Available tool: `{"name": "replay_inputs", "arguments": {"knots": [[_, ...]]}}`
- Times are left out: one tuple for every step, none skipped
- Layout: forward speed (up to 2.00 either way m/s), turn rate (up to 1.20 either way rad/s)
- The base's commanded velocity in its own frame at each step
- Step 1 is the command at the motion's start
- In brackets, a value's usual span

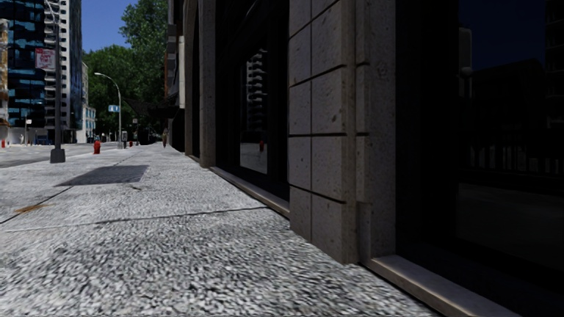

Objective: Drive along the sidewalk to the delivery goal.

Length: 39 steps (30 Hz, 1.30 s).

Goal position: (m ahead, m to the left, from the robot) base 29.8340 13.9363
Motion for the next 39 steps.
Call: {"name": "replay_inputs", "arguments": {"knots": [[1.5, 0.74], [1.5, 0.74], [1.5, 0.74], [1.5, 0.74], [1.5, 0.74], [1.5, 0.74], [1.5, 0.74], [1.5, 0.74], [1.5, 0.74], [1.5, 0.74], [1.5, 0.73], [1.52, 0.65], [1.52, 0.65], [1.58, 0.59], [1.71, 0.54], [2.0, 0.5], [2.0, 0.5], [2.0, 0.49], [2.0, 0.41], [2.0, 0.0], [2.0, 0.0], [2.0, 0.0], [2.0, 0.0], [2.0, 0.0], [2.0, 0.0], [2.0, 0.0], [2.0, 0.0], [2.0, 0.0], [2.0, 0.0], [2.0, 0.0], [2.0, 0.0], [2.0, 0.0], [2.0, 0.0], [2.0, 0.0], [2.0, 0.0], [2.0, 0.0], [2.0, 0.0], [2.0, 0.0], [2.0, 0.0]]}}
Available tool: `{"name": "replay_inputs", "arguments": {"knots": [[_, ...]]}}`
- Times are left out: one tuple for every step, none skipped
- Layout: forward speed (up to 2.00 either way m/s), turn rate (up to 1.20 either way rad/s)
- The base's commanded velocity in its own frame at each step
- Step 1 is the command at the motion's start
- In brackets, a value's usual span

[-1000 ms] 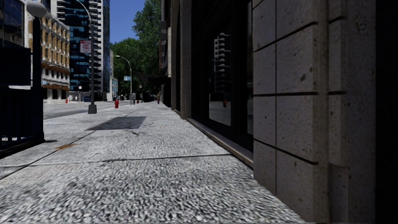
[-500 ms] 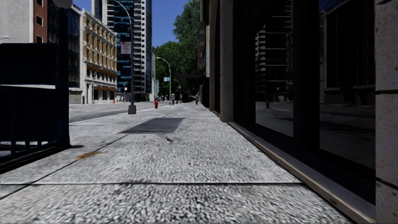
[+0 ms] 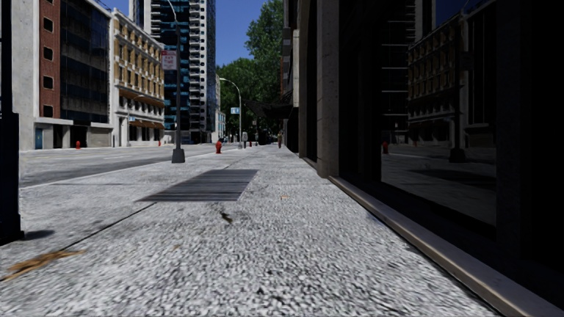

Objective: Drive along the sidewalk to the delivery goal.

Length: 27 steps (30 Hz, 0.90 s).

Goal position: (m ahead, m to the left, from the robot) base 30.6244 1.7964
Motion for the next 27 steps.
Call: {"name": "replay_inputs", "arguments": {"knots": [[2.0, 0.0], [2.0, 0.0], [2.0, 0.0], [2.0, 0.0], [2.0, 0.0], [2.0, 0.0], [2.0, 0.0], [2.0, 0.0], [2.0, 0.0], [2.0, 0.0], [2.0, 0.0], [2.0, 0.0], [2.0, 0.0], [2.0, 0.0], [2.0, 0.0], [2.0, 0.0], [2.0, 0.0], [2.0, 0.0], [2.0, 0.0], [2.0, 0.0], [2.0, 0.0], [2.0, 0.0], [2.0, 0.0], [1.99, 0.0], [1.98, 0.0], [1.98, 0.0], [2.0, 0.0]]}}
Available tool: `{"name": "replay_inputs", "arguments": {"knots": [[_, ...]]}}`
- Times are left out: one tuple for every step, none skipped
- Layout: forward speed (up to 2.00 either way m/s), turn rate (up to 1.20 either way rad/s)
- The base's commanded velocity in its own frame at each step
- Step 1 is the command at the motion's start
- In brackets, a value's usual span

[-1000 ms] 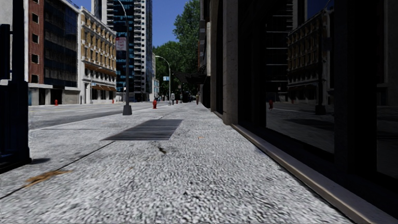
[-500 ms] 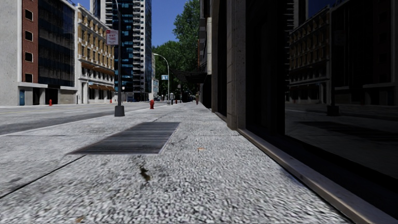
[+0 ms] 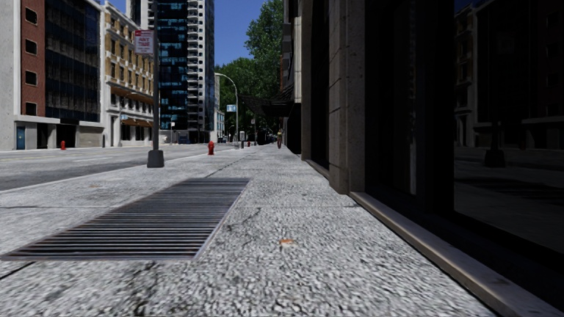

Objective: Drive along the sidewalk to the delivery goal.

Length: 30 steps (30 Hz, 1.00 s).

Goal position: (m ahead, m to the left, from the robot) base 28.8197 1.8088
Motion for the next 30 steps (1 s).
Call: {"name": "replay_inputs", "arguments": {"knots": [[2.0, 0.0], [2.0, 0.0], [2.0, 0.0], [2.0, 0.0], [2.0, 0.0], [2.0, 0.0], [2.0, 0.0], [2.0, 0.0], [2.0, 0.0], [2.0, 0.0], [2.0, 0.0], [2.0, 0.0], [2.0, 0.0], [2.0, 0.0], [2.0, 0.0], [2.0, 0.0], [2.0, 0.0], [2.0, 0.0], [2.0, 0.0], [2.0, 0.0], [2.0, 0.0], [2.0, 0.0], [2.0, 0.0], [2.0, 0.0], [2.0, 0.0], [2.0, 0.0], [2.0, 0.0], [2.0, 0.0], [2.0, 0.0], [2.0, 0.0]]}}
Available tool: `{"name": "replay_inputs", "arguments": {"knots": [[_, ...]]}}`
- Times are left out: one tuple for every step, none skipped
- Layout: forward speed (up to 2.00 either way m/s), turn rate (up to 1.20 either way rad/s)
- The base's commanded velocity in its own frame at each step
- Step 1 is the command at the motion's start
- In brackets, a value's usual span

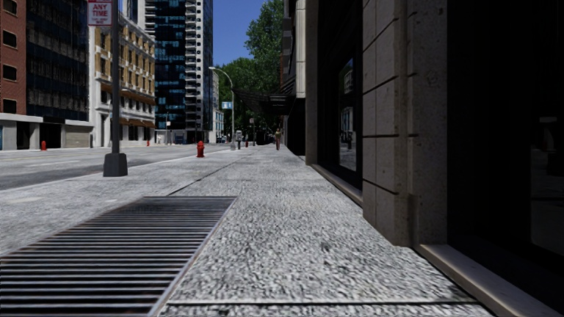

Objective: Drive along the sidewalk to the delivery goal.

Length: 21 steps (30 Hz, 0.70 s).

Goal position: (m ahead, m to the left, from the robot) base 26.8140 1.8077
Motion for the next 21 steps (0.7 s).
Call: {"name": "replay_inputs", "arguments": {"knots": [[2.0, 0.0], [2.0, 0.0], [2.0, 0.0], [2.0, 0.0], [2.0, 0.0], [2.0, 0.0], [2.0, 0.0], [2.0, 0.0], [2.0, 0.0], [2.0, 0.0], [2.0, 0.0], [2.0, 0.0], [2.0, 0.0], [2.0, 0.0], [2.0, 0.0], [2.0, 0.0], [2.0, 0.0], [2.0, 0.0], [2.0, 0.0], [2.0, 0.0], [2.0, 0.0]]}}
